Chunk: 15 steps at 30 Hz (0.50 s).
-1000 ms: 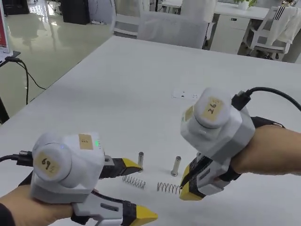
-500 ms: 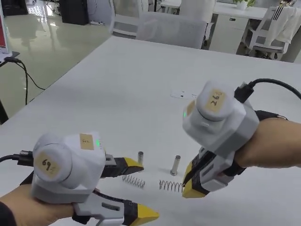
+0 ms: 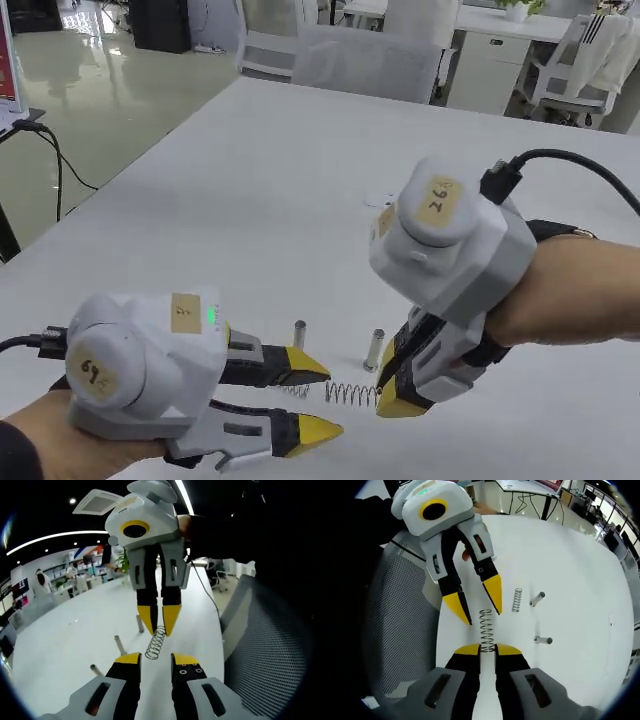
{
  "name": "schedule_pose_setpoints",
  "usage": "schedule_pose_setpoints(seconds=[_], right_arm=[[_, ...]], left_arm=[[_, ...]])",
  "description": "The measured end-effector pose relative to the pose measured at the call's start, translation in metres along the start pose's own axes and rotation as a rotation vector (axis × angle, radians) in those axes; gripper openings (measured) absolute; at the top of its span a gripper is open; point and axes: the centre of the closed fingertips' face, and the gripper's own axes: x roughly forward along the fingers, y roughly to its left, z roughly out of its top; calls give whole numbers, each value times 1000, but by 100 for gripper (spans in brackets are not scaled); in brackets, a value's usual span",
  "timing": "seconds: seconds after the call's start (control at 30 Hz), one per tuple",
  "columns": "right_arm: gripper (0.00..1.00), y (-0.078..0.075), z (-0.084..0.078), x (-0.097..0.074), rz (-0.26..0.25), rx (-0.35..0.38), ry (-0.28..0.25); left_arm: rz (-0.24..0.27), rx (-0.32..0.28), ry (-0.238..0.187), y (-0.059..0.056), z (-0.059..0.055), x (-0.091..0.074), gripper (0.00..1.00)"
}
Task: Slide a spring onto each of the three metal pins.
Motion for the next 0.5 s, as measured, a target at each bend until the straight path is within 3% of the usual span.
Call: schedule_pose_setpoints(seconds=[0.17, 0.5], right_arm=[[7, 3, -2, 2, 8, -8, 14], [7, 2, 12, -12, -20, -16, -42]], left_arm=[[-6, 35, -5, -1, 1, 1, 5], [4, 39, 19, 1, -4, 2, 3]])
